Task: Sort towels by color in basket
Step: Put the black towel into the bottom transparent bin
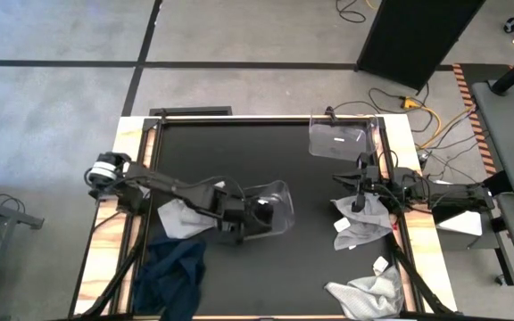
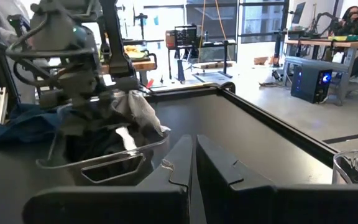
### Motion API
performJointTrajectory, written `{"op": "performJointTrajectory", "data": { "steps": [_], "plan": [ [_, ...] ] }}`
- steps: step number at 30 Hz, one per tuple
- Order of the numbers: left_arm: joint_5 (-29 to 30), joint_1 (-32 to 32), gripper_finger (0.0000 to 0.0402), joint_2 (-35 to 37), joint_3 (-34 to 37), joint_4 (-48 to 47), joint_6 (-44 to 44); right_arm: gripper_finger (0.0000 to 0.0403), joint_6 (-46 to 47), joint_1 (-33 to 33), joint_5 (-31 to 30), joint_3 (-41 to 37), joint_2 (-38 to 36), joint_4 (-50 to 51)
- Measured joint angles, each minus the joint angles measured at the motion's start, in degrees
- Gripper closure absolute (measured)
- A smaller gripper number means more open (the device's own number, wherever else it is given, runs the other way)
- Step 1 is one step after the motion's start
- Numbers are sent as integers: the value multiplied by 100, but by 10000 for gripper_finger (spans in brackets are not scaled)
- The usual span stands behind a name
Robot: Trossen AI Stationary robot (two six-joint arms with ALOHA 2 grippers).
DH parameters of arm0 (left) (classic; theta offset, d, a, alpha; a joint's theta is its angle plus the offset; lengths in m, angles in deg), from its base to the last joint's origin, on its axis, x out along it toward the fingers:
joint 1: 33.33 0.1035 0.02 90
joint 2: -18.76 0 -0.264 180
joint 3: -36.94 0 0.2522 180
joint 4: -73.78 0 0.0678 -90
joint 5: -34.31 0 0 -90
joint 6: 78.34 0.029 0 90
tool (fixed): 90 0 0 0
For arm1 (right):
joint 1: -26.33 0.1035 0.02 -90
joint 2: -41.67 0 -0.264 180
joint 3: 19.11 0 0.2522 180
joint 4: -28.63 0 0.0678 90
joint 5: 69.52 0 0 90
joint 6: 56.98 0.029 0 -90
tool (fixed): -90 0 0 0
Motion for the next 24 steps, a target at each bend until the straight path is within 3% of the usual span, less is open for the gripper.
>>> {"op": "performJointTrajectory", "data": {
  "steps": [7, 16, 24],
  "plan": [
    [-131, 268, 376, -79, -124, -566, 742, 390, 0, -1, 0, 1, 2, 1],
    [23, 318, 251, -51, -1082, -2044, 576, 390, 0, -2, 1, 0, 1, 0],
    [-639, 317, 176, -38, -2302, -2809, 54, 390, 0, -2, 0, 0, 0, 0]
  ]
}}
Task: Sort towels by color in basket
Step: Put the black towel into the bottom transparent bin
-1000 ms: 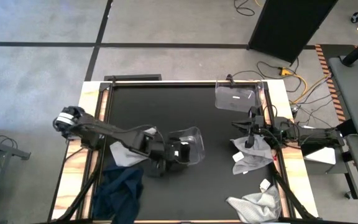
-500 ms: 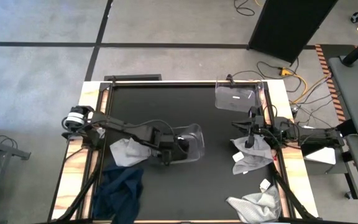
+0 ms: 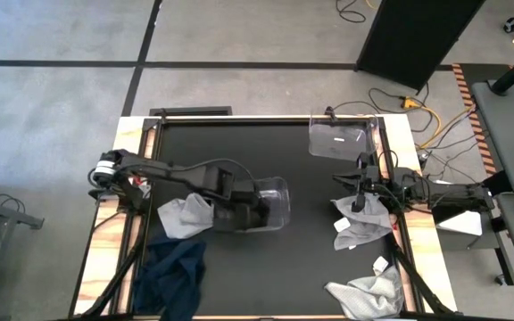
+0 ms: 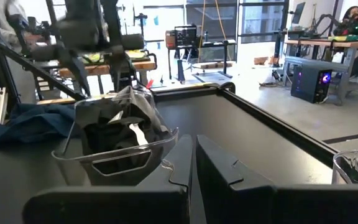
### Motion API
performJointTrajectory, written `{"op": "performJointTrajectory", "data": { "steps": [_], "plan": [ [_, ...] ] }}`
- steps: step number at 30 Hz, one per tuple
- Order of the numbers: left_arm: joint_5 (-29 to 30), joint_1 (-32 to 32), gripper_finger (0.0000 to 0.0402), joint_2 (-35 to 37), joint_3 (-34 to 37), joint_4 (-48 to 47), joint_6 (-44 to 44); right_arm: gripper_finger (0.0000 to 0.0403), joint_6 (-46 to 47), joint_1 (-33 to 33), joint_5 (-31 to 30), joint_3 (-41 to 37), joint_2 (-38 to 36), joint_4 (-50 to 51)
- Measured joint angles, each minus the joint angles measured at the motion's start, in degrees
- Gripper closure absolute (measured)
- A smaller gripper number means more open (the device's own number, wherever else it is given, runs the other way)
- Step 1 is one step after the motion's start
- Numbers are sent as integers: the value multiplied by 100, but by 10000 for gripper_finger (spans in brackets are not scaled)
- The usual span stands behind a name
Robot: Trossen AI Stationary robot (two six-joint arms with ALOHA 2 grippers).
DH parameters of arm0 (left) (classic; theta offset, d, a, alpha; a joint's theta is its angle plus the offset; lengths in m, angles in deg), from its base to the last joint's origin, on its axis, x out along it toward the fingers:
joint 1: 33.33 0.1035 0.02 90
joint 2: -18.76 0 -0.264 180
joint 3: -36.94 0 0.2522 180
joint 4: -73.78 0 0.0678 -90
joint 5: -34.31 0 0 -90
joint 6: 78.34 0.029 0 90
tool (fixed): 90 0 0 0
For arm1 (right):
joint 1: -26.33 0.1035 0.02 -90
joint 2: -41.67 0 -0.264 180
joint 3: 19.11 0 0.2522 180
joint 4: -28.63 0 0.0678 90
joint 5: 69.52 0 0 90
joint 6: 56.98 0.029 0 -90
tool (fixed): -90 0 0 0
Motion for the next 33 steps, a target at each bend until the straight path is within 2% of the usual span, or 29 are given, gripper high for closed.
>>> {"op": "performJointTrajectory", "data": {
  "steps": [4, 10, 16, 19, 22, 27, 33],
  "plan": [
    [-701, -16, 173, 0, -46, 545, -77, 390, -1, 0, 2, 0, 0, 0],
    [-985, 135, 211, -58, 738, 1313, -35, 390, 0, 1, 2, 1, 0, 0],
    [-994, 580, 277, -320, 1450, 1766, -610, 390, 0, 1, 0, 1, 1, 0],
    [-598, 703, 307, -548, 1591, 1764, -630, 390, 0, 0, 0, 1, 0, 0],
    [-516, 729, 322, -710, 1584, 1724, -481, 390, 0, 0, 2, 1, 0, 0],
    [-575, 698, 304, -889, 1297, 1375, -407, 390, -1, 1, 2, 1, 0, 0],
    [-617, 618, 223, -730, 721, 601, -374, 390, 0, 0, 1, 1, 2, 0]
  ]
}}
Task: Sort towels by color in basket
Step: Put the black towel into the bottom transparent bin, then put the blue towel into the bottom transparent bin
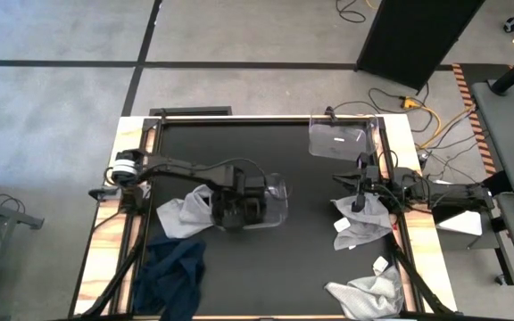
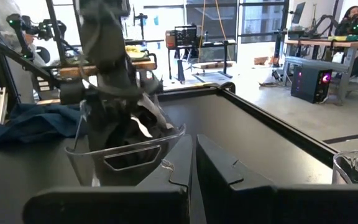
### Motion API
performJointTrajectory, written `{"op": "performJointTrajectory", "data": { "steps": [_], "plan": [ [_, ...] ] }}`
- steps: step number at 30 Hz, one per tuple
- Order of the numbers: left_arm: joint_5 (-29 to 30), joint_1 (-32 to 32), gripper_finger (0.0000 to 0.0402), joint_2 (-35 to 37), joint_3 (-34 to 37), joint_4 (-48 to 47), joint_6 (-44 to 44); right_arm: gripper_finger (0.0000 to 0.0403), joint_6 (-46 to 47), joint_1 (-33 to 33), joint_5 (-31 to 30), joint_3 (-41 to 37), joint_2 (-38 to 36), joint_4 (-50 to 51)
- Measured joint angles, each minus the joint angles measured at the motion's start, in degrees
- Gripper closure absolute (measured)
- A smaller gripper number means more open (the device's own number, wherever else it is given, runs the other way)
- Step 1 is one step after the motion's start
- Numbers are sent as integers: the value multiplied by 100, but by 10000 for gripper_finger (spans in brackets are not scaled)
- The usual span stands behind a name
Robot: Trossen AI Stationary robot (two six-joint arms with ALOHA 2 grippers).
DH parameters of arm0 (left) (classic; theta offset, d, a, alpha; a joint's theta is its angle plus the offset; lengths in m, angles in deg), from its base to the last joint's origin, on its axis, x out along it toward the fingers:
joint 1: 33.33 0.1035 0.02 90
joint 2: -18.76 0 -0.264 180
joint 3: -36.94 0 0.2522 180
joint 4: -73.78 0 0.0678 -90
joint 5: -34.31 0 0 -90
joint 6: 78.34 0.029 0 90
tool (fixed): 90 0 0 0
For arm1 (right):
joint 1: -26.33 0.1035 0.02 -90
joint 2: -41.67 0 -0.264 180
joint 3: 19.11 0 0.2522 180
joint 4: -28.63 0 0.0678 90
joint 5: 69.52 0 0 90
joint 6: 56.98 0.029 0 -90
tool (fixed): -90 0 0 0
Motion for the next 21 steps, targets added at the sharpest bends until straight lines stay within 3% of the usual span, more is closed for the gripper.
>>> {"op": "performJointTrajectory", "data": {
  "steps": [6, 12, 16, 21],
  "plan": [
    [18, -435, 159, 262, -892, -925, -242, 390, 0, 2, -4, 0, 0, -4],
    [27, -1341, 139, 788, -1503, -1146, -593, 390, 0, 2, -1, 0, 0, -4],
    [58, -2081, 139, 1237, -1426, -1147, -1292, 390, 0, 1, -1, -1, 0, -3],
    [353, -3275, 138, 1683, -842, -1198, -2794, 390, 0, 2, -1, -2, 0, -2]
  ]
}}
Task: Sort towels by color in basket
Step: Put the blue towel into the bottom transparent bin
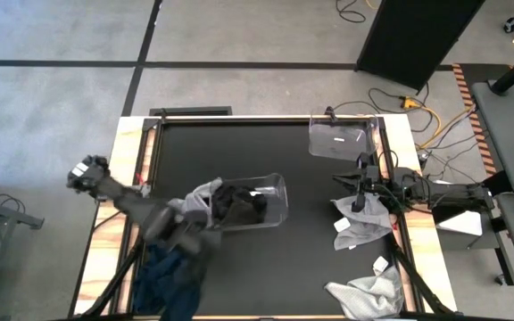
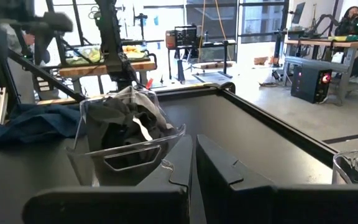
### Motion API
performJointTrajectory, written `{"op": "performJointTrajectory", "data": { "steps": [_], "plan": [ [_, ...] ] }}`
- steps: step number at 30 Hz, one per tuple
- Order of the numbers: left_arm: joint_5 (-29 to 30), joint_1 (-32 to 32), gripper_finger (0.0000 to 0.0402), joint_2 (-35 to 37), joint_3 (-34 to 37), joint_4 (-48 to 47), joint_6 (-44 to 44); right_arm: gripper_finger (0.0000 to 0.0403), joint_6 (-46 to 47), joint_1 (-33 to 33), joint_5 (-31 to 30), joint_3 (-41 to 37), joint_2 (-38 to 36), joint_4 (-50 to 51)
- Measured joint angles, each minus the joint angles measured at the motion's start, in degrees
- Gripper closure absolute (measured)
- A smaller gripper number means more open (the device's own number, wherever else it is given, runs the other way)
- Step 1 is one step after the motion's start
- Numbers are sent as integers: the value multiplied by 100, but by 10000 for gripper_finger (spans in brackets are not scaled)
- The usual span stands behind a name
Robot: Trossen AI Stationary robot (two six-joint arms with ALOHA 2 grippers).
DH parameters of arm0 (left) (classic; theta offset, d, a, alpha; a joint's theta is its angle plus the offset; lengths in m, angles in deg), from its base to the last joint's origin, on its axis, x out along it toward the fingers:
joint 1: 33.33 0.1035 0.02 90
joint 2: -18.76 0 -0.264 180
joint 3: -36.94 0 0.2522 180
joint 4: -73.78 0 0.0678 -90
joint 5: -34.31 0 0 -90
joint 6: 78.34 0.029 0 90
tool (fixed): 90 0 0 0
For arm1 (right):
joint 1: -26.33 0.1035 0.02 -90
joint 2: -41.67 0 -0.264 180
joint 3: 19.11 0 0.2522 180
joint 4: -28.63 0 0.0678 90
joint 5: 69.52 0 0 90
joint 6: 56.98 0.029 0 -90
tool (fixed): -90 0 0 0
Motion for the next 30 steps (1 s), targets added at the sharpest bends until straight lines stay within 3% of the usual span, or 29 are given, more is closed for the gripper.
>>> {"op": "performJointTrajectory", "data": {
  "steps": [6, 11, 17, 23, 26, 30],
  "plan": [
    [190, -1164, 138, 180, 1216, 81, -2107, 390, 0, 0, 2, 2, 0, 0],
    [-26, -1571, 138, 167, 2394, 622, -3041, 390, 0, 0, 2, 1, 0, 0],
    [-847, -1613, 138, 62, 3722, 2261, -3124, 390, 0, 0, 0, 1, -2, 0],
    [-938, -1611, 144, -279, 4240, 2677, -3065, 390, 0, -1, 0, 2, -2, 0],
    [-938, -1608, 173, -430, 4187, 2625, -2851, 390, 0, 0, 0, 1, 0, 0],
    [-898, -1613, 259, -522, 3982, 2624, -2676, 390, 0, 0, 0, 0, 0, 0]
  ]
}}
